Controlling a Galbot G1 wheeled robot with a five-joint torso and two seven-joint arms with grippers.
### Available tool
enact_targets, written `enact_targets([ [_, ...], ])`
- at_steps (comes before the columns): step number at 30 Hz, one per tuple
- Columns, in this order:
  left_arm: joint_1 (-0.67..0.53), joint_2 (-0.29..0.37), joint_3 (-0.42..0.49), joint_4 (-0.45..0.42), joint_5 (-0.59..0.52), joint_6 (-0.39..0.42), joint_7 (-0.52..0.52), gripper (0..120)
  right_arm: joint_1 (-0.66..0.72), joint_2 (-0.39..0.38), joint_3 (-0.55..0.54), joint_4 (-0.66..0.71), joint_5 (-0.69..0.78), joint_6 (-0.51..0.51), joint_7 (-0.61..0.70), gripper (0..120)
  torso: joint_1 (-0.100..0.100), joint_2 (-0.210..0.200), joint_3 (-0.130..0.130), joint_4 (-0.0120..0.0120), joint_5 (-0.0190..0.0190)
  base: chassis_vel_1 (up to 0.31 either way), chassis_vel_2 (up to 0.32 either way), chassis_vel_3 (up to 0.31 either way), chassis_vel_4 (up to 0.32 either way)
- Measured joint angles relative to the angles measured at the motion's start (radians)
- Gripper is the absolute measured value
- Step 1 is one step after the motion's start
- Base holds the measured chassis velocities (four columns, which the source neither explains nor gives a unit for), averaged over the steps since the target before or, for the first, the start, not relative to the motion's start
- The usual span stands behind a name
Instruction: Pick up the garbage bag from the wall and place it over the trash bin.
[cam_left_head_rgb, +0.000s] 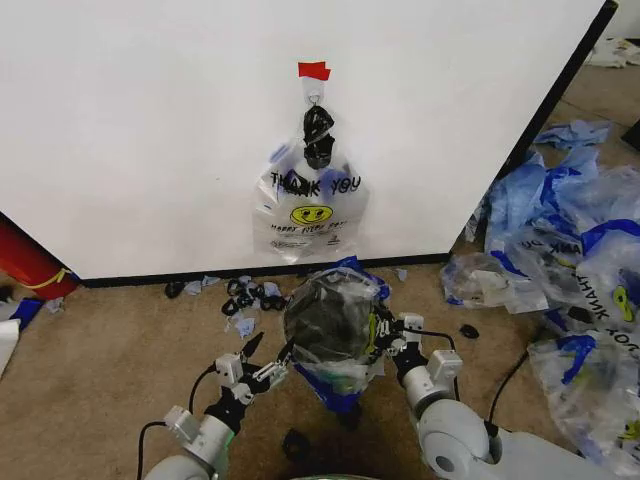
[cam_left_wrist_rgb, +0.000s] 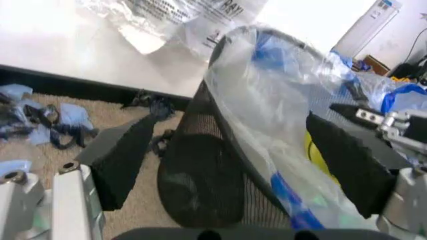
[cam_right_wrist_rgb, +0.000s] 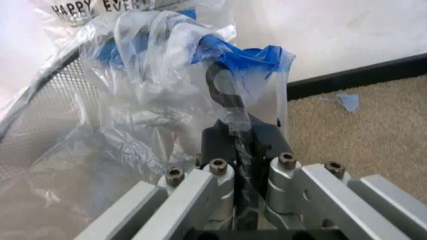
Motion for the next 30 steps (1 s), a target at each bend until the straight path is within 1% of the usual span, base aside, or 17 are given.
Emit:
enact_targets([
  [6,0.041,0.005,0.014,-0.021,0.011,-0.001,0.003,91,0.010,0.009,0.024,0.000,0.014,0.000,0.001,1,0.000,0.000,0.000,0.0002,0.0000,0.000,0.000,0.000,0.000],
  [13,0.044,0.000,0.025,-0.023,0.017,-0.002,0.006,90,0.017,0.013,0.060,-0.001,0.042,-0.002,0.002,1,0.000,0.000,0.000,0.0001,0.0000,0.000,0.000,0.000,0.000],
  [25,0.033,-0.009,0.033,-0.020,0.018,0.003,0.006,90,0.025,0.026,0.055,-0.009,0.045,-0.005,0.002,1,0.000,0.000,0.000,0.0001,0.0001,0.000,0.000,0.000,0.000],
  [30,0.034,-0.010,0.041,-0.015,0.024,0.004,0.008,88,0.033,0.040,0.046,-0.010,0.043,-0.008,0.002,1,0.000,0.000,0.000,0.0002,0.0000,0.000,0.000,0.000,0.000],
])
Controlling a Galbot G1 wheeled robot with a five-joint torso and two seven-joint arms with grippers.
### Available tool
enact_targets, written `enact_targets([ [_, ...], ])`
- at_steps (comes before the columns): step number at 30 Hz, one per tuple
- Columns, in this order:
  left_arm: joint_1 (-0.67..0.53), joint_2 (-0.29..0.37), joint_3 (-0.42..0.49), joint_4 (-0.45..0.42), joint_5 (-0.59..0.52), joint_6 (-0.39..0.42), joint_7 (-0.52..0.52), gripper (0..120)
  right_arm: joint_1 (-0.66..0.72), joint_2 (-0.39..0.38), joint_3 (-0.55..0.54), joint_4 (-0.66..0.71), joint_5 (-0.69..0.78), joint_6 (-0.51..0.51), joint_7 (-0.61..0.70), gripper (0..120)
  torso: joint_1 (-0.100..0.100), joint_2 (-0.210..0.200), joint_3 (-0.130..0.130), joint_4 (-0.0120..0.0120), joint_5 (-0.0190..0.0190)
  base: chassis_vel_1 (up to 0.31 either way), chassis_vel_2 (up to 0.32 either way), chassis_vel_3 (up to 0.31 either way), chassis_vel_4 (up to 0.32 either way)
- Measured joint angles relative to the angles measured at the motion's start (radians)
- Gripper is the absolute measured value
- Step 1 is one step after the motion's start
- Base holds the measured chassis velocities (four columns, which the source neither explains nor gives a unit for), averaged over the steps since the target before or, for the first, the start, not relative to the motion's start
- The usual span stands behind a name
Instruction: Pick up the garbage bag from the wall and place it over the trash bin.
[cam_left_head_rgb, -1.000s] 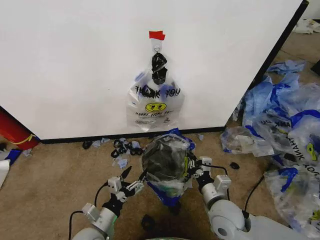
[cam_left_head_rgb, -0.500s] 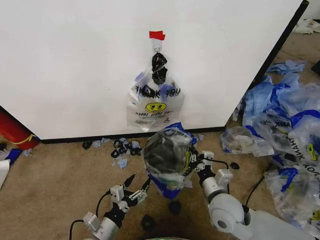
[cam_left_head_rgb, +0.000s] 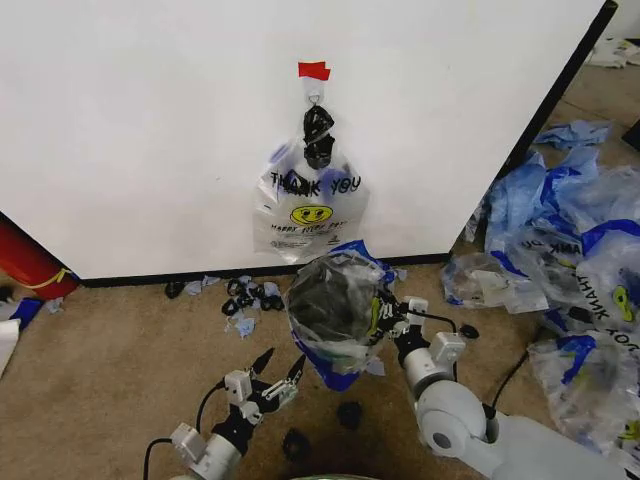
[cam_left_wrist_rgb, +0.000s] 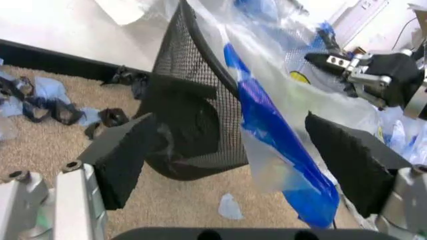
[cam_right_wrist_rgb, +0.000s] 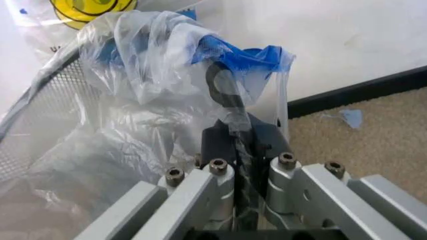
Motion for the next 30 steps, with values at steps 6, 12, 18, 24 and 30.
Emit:
enact_targets([
  [6,-0.006,-0.009,0.004,0.003,0.002,0.002,0.001,82,0.002,0.011,-0.007,0.002,-0.005,-0.005,0.005,1,0.000,0.000,0.000,-0.0001,0.0000,0.000,0.000,0.000,0.000],
  [12,-0.007,-0.011,0.006,0.003,0.003,0.002,0.001,82,0.004,0.020,-0.016,0.002,-0.015,-0.007,0.011,1,0.000,0.000,0.000,-0.0001,0.0000,0.000,0.000,0.000,0.000],
  [18,-0.014,-0.014,0.012,0.012,0.004,0.002,0.005,74,0.007,0.032,-0.024,0.004,-0.023,-0.009,0.020,1,0.000,0.000,0.000,-0.0001,-0.0001,0.000,0.000,0.000,0.000],
  [24,-0.016,-0.018,0.015,0.022,0.004,0.002,0.011,52,0.005,0.034,-0.030,0.008,-0.027,-0.010,0.022,1,0.000,0.000,0.000,-0.0001,-0.0001,0.000,0.000,0.000,0.000],
  [30,-0.016,-0.014,0.013,0.022,0.004,0.002,0.011,30,-0.001,0.027,-0.030,0.008,-0.032,-0.010,0.021,1,0.000,0.000,0.000,-0.0002,0.0000,0.000,0.000,0.000,0.000],
])
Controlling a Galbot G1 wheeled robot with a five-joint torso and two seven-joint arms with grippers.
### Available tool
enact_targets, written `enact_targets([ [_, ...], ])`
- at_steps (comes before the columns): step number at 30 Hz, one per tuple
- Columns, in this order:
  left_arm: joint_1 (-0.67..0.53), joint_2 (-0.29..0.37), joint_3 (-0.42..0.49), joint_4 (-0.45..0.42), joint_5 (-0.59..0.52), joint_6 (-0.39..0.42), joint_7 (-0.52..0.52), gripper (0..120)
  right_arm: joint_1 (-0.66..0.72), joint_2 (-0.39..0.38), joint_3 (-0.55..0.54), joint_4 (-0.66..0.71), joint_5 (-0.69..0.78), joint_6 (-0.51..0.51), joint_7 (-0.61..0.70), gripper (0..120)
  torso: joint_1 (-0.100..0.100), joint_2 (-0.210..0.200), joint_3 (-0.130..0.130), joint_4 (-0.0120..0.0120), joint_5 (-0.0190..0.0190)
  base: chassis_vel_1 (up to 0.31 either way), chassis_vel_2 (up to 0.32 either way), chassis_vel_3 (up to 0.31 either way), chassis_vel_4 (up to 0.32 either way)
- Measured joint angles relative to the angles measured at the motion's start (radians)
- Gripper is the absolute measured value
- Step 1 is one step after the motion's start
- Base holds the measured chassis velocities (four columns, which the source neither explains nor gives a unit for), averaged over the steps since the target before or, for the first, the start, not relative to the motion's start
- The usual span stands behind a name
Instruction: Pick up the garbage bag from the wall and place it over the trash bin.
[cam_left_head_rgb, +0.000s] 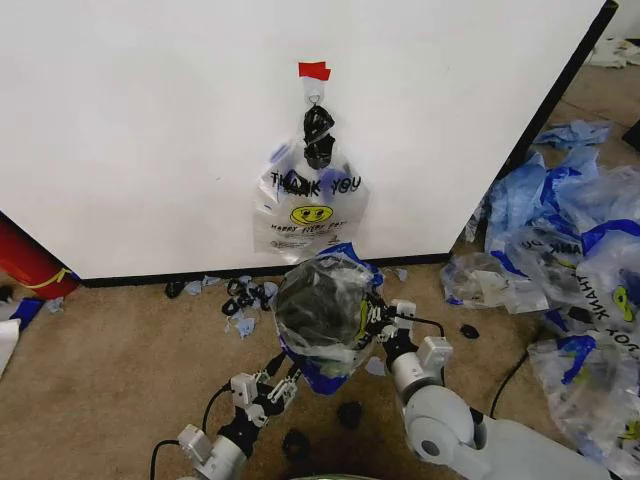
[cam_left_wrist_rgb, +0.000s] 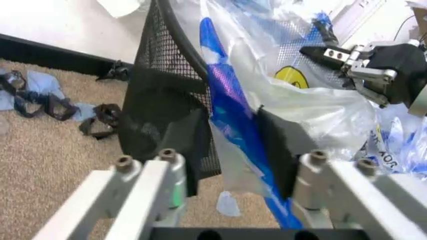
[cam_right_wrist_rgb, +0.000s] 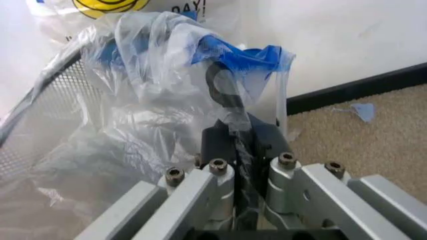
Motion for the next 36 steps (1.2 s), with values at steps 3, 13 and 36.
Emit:
enact_targets([
  [3,0.003,0.003,-0.001,0.000,0.000,0.000,0.000,19,0.000,-0.001,0.002,-0.004,-0.004,0.000,-0.001,1,0.000,0.000,0.000,0.0001,0.0000,0.000,0.000,0.000,0.000],
  [13,0.005,0.000,-0.003,0.001,0.004,-0.004,0.000,11,-0.020,-0.014,0.011,0.012,-0.001,0.009,-0.005,1,0.000,0.000,0.000,0.0001,0.0000,0.000,0.000,0.000,0.000],
  [36,0.015,-0.013,0.005,0.042,0.030,-0.019,0.003,11,-0.131,-0.039,0.031,0.127,0.000,0.023,-0.015,1,0.000,0.000,0.000,0.0001,0.0000,0.000,0.000,0.000,0.000],
])
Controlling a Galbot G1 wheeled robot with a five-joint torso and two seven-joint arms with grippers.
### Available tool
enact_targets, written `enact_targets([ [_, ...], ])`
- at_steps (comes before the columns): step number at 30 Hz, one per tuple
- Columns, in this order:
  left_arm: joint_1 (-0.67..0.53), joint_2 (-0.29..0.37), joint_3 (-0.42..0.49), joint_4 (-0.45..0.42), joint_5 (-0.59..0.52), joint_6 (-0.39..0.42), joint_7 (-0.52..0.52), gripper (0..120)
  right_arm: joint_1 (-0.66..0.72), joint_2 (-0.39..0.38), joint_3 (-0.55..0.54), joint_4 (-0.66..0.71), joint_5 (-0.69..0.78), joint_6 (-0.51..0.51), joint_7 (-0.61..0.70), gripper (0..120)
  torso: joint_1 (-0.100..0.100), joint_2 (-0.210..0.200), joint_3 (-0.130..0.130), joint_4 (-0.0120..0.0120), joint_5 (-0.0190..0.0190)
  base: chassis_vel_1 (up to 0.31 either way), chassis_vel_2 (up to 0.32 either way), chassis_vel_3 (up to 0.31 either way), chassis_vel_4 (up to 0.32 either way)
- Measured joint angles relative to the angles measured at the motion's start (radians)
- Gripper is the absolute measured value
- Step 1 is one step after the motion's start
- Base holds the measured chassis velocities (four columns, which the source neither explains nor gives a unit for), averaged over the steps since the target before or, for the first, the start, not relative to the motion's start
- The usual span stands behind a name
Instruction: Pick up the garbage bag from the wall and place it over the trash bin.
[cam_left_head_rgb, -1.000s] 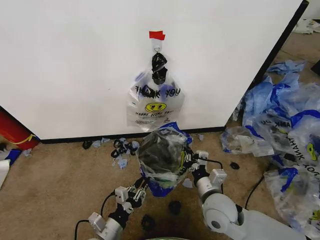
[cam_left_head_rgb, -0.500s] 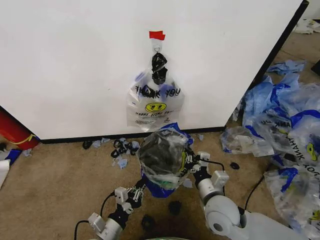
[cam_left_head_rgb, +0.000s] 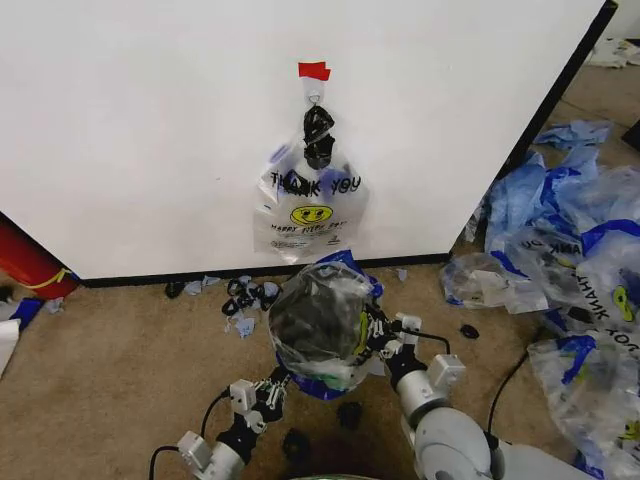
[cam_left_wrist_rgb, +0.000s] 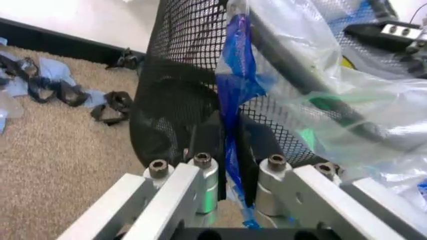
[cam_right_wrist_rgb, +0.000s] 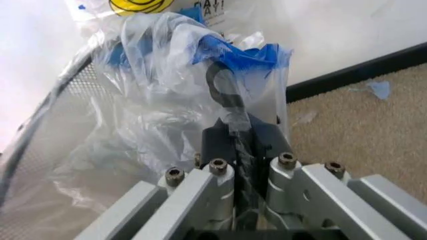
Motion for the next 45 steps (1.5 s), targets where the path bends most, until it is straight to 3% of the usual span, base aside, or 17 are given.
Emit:
enact_targets([
  [11,0.000,-0.001,0.011,0.025,0.010,-0.005,0.002,11,-0.048,-0.012,0.000,0.008,-0.022,0.009,-0.014,1,0.000,0.000,0.000,-0.0001,0.0000,0.000,0.000,0.000,0.000],
  [26,0.003,0.013,0.002,0.014,0.012,0.008,-0.001,11,-0.002,-0.013,-0.005,-0.025,-0.022,0.009,-0.012,1,0.000,0.000,0.000,0.0000,0.0000,0.000,0.000,0.000,0.000],
  [30,0.005,0.019,-0.001,0.011,0.012,0.015,-0.007,8,0.006,-0.012,-0.008,-0.028,-0.021,0.009,-0.010,1,0.000,0.000,0.000,0.0000,0.0000,0.000,0.000,0.000,0.000],
  [32,0.005,0.019,-0.001,0.011,0.011,0.017,-0.008,0,0.010,-0.013,-0.008,-0.028,-0.020,0.009,-0.009,1,0.000,0.000,0.000,0.0000,0.0000,0.000,0.000,0.000,0.000],
  [45,0.000,0.016,0.003,0.036,0.013,0.025,-0.009,0,0.013,-0.023,-0.007,0.009,-0.009,0.007,-0.003,1,0.000,0.000,0.000,0.0000,-0.0001,0.000,0.000,0.000,0.000],
])
